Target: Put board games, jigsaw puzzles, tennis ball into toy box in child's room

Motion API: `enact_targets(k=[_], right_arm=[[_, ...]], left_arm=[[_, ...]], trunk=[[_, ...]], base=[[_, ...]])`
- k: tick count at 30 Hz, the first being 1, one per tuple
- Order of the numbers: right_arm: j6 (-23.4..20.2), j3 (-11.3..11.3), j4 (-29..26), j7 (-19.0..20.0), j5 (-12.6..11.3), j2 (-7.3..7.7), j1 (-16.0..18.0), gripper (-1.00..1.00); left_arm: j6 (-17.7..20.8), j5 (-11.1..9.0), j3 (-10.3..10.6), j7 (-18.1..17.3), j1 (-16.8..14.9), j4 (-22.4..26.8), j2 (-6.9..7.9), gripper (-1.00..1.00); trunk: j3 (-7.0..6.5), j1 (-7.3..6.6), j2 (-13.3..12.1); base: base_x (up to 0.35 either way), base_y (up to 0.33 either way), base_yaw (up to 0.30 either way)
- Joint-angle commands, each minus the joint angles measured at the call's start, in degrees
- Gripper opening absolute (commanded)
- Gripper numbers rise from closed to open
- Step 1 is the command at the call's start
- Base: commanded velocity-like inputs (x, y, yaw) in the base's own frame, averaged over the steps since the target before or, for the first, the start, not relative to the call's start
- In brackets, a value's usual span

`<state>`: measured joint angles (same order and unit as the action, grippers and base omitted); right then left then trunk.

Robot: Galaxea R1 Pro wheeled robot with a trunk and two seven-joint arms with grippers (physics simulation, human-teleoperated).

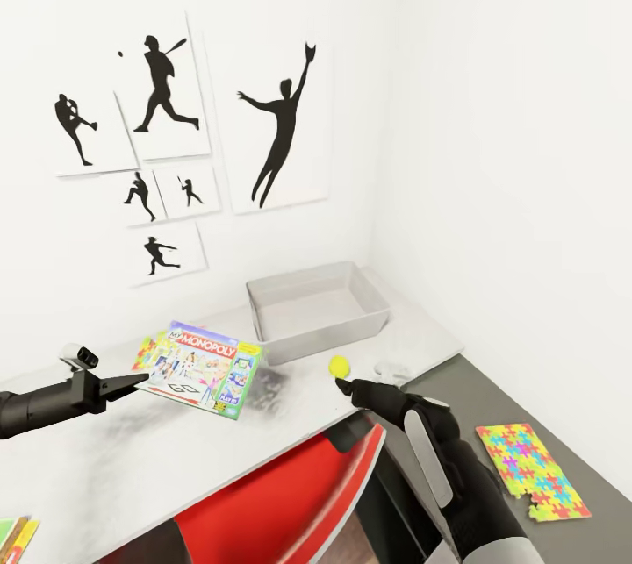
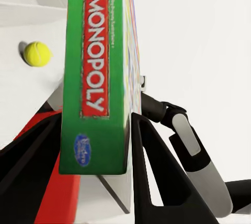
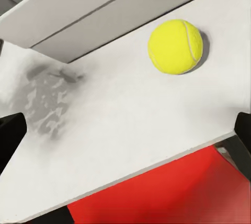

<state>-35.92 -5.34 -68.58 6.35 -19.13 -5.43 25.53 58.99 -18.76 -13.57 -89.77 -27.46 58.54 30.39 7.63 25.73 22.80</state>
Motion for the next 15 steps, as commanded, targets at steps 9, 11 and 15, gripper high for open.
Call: enact_targets(k=[9, 11, 15], right_arm=[[-0.2, 0.1, -0.1, 0.2, 0.1, -0.02, 0.0, 1.0], [-0.2, 0.1, -0.1, 0.2, 0.1, -0.02, 0.0, 1.0], [-0.2, 0.1, -0.1, 0.2, 0.1, -0.02, 0.0, 1.0]], left_arm=[[0.6, 0.0, 0.0, -0.2, -0.1, 0.0, 0.02, -1.0], [0.6, 0.0, 0.0, -0.2, -0.1, 0.0, 0.02, -1.0], [0.6, 0.0, 0.0, -0.2, -0.1, 0.0, 0.02, -1.0]], trunk=[[0.12, 0.05, 0.1], [0.12, 0.05, 0.1], [0.12, 0.05, 0.1]], base=[[0.082, 0.02, 0.274], [0.177, 0.001, 0.171], [0.179, 0.0, 0.056]])
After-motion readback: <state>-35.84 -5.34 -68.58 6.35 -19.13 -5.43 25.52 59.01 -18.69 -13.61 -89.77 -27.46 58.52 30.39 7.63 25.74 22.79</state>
